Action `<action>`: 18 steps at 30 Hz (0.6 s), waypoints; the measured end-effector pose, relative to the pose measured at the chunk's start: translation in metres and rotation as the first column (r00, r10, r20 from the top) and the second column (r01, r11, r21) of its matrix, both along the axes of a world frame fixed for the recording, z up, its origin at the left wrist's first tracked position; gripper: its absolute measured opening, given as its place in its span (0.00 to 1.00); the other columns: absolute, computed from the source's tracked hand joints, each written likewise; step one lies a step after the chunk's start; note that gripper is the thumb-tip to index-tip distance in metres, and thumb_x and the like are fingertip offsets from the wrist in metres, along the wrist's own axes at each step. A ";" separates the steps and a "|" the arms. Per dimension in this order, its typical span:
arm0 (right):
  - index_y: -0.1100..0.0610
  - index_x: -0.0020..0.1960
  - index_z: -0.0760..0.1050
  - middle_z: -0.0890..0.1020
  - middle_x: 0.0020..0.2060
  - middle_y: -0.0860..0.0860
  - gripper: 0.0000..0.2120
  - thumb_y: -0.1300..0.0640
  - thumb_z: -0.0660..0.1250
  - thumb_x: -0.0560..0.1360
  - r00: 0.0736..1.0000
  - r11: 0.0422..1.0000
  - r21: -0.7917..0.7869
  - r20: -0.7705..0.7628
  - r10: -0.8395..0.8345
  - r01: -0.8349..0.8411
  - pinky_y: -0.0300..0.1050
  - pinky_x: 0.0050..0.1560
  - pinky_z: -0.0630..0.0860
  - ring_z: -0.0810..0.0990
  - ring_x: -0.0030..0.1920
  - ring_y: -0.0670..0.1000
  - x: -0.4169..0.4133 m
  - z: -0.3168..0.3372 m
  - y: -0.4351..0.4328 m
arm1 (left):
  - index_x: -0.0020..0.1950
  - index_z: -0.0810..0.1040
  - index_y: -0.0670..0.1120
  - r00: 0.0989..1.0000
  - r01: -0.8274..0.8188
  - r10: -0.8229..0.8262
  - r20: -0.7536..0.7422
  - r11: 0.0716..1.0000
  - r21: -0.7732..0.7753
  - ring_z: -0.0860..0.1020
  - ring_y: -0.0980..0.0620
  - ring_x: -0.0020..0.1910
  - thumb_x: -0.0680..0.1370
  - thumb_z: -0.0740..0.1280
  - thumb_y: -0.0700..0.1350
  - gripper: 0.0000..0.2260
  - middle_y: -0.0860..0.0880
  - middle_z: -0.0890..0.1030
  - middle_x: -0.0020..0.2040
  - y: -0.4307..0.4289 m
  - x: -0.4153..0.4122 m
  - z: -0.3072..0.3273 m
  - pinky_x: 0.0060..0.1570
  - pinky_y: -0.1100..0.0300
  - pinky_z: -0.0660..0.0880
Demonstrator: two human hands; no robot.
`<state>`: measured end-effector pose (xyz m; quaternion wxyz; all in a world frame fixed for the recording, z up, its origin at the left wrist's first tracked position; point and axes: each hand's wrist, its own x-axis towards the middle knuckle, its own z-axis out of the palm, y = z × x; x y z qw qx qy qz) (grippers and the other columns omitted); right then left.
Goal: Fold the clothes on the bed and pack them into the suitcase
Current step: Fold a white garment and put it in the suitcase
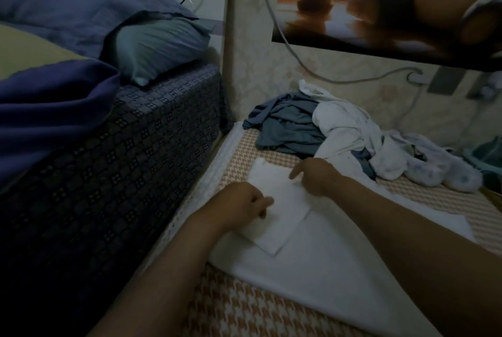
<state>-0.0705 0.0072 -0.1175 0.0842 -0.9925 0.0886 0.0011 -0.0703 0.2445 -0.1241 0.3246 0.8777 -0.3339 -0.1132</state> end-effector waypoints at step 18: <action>0.46 0.78 0.54 0.54 0.78 0.52 0.29 0.52 0.61 0.80 0.906 0.831 -0.385 -0.033 0.421 -0.400 0.52 0.66 0.68 0.65 0.71 0.58 0.077 -0.049 0.072 | 0.67 0.70 0.39 0.980 -0.164 0.148 0.135 0.980 0.116 0.74 0.45 0.59 0.80 0.59 0.41 0.16 0.40 0.75 0.62 0.007 0.030 -0.046 0.54 0.61 0.66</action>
